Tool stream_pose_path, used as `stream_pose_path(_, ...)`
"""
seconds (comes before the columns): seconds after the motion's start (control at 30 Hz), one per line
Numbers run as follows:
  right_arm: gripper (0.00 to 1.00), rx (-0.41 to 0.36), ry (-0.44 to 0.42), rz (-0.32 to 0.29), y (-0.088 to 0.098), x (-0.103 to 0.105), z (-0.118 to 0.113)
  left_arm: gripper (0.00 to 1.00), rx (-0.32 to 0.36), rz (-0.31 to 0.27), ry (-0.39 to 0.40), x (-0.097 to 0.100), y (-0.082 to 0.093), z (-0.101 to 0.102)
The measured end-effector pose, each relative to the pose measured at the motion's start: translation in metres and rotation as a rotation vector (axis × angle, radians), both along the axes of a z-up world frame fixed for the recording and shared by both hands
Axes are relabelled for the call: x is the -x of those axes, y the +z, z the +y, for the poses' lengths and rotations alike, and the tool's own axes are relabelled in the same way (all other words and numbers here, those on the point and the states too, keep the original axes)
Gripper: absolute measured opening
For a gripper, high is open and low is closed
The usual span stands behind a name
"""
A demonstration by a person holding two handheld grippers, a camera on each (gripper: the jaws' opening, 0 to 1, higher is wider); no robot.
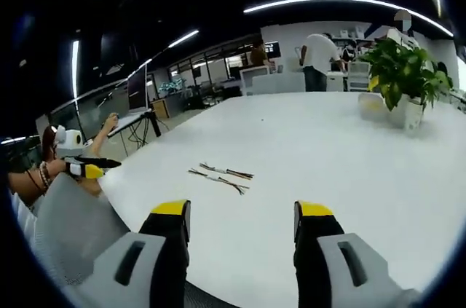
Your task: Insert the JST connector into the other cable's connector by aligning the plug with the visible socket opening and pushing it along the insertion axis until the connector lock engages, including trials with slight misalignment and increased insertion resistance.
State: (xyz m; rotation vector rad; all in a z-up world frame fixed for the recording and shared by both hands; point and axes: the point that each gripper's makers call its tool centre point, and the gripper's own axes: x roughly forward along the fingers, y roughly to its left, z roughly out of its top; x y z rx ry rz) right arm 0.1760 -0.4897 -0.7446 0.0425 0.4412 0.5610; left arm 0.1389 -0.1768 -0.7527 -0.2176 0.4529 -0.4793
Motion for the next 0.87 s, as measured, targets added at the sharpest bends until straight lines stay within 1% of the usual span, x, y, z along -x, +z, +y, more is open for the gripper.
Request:
stream_pose_path(0.07,0.55,0.005,0.008,0.007,-0.004,0.002,0.002,0.82,0.000,0.007,-0.001,-0.001,-0.002,0.000)
stream_pose_path(0.13,0.55,-0.024,0.004,0.022,-0.006,0.002,0.003,0.82,0.013,0.018,-0.007,0.000,-0.004,-0.002)
stream_pose_path(0.2,0.54,-0.043,-0.015,0.023,-0.005,-0.001,0.001,0.82,0.026,0.024,0.001,0.000,-0.005,-0.001)
stream_pose_path(0.23,0.53,-0.047,-0.020,0.024,-0.006,-0.001,0.000,0.82,0.021,0.029,-0.001,0.000,-0.006,-0.001)
stream_pose_path(0.27,0.52,-0.055,-0.021,0.032,-0.009,-0.001,0.000,0.84,-0.004,0.042,-0.013,0.001,-0.010,-0.002)
stream_pose_path(0.3,0.51,-0.075,-0.010,0.051,-0.012,0.001,0.003,0.85,-0.019,0.048,-0.018,0.002,-0.012,-0.002)
stream_pose_path(0.33,0.51,-0.128,0.007,0.099,-0.016,0.004,0.008,0.85,-0.022,0.048,-0.019,0.002,-0.013,-0.002)
stream_pose_path(0.37,0.52,-0.152,0.004,0.123,-0.018,0.005,0.009,0.84,-0.021,0.048,-0.019,0.002,-0.013,-0.002)
stream_pose_path(0.43,0.55,-0.149,-0.003,0.106,-0.018,0.003,0.006,0.85,0.020,0.039,-0.010,0.001,-0.009,-0.002)
stream_pose_path(0.5,0.55,-0.147,-0.006,0.102,-0.017,0.002,0.007,0.85,0.081,0.038,0.007,0.000,-0.006,-0.002)
stream_pose_path(0.53,0.55,-0.145,-0.003,0.105,-0.018,0.002,0.007,0.85,0.093,0.037,0.014,0.000,-0.006,-0.002)
stream_pose_path(0.67,0.55,-0.131,0.006,0.118,-0.021,0.003,0.007,0.86,0.102,0.029,0.037,-0.001,-0.005,0.001)
stream_pose_path(0.73,0.55,-0.141,0.006,0.123,-0.022,0.003,0.007,0.85,0.101,0.035,0.031,-0.001,-0.006,0.000)
stream_pose_path(0.87,0.54,-0.135,0.000,0.139,-0.025,0.004,0.006,0.85,0.093,0.046,0.018,0.000,-0.008,-0.002)
